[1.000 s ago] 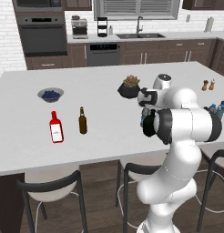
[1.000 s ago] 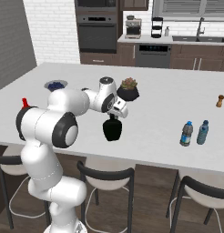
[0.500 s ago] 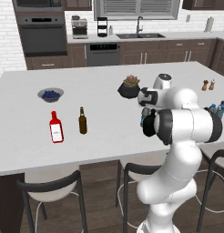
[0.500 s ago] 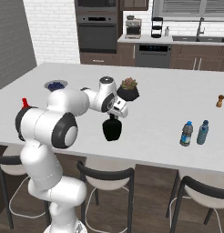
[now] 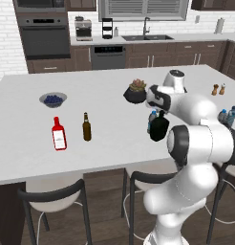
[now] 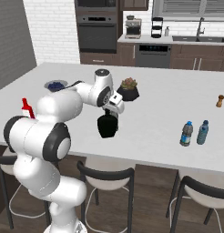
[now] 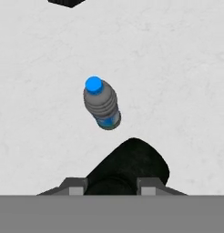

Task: Move the plastic bottles in the middle to the plastics group, and the glass bottles in the middle to the glass group.

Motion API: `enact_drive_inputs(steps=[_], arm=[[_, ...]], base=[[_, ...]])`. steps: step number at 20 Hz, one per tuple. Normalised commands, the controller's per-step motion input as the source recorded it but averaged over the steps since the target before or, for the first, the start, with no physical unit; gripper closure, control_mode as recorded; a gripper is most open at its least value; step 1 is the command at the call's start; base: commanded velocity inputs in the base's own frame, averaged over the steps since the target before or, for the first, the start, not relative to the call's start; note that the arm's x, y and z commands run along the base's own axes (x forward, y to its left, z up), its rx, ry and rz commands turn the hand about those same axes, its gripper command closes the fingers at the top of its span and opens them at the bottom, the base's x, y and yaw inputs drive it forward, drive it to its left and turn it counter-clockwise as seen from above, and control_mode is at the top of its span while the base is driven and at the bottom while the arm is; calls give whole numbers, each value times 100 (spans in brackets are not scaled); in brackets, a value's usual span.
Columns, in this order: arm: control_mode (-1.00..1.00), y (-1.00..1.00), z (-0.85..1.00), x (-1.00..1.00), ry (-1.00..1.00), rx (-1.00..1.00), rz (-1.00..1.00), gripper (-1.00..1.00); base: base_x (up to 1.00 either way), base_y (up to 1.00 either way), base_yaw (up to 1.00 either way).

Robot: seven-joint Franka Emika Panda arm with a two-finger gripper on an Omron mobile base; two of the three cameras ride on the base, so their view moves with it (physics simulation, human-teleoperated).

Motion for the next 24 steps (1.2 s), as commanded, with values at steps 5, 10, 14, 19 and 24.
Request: enact_drive_inputs(steps=[5,10,14,19,24], arm=[[-100,56,9,-23,0,0,8,100],[-100,82,0,-24,0,0,17,100],[-100,94,0,-14,0,0,23,100],[-100,100,1,-8,0,0,24,100],[-100,99,4,-1,0,0,23,100]], base=[[0,0,0],[0,0,0],[0,0,0],[0,0,0],[0,0,0]])
